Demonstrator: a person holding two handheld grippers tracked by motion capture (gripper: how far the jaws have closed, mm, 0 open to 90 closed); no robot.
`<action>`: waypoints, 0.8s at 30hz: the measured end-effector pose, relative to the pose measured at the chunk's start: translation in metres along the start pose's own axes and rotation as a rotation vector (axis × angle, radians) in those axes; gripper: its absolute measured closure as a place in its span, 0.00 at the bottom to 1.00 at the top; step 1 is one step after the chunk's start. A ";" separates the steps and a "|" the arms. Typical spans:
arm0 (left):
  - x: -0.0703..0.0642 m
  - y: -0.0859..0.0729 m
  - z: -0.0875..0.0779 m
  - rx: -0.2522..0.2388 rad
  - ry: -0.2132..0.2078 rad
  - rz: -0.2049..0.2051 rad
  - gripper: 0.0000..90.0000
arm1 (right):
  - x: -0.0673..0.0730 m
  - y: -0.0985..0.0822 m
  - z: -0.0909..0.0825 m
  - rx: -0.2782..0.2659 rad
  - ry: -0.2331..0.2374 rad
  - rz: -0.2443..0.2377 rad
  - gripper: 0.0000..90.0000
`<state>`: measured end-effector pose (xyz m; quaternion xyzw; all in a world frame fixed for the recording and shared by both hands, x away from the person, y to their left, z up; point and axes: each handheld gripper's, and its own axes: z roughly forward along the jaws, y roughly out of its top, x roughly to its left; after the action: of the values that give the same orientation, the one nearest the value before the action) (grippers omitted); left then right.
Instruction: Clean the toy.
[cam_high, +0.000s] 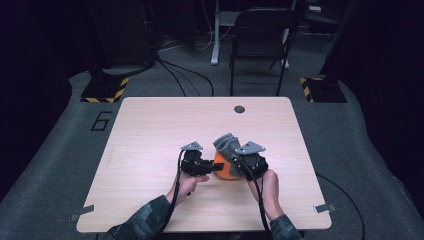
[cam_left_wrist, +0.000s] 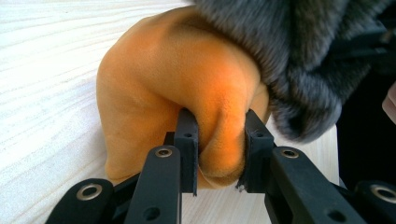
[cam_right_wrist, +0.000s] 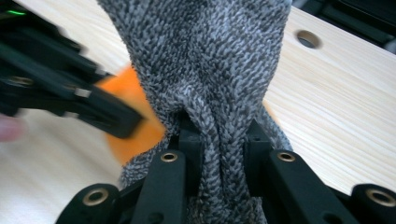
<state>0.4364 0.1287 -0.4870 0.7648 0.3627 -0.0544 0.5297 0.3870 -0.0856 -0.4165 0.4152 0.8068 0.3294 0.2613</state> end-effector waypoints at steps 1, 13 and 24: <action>0.000 0.000 0.000 0.001 0.000 0.000 0.81 | -0.006 -0.002 0.000 0.005 -0.026 -0.010 0.84; -0.001 0.000 0.002 0.000 -0.006 0.009 0.81 | -0.043 -0.025 0.013 0.065 -0.066 0.097 0.84; -0.001 0.000 0.001 -0.003 -0.008 0.011 0.81 | -0.065 -0.054 0.045 0.206 -0.126 0.144 0.84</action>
<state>0.4361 0.1272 -0.4872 0.7658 0.3563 -0.0542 0.5326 0.4254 -0.1493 -0.4762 0.5166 0.7863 0.2360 0.2432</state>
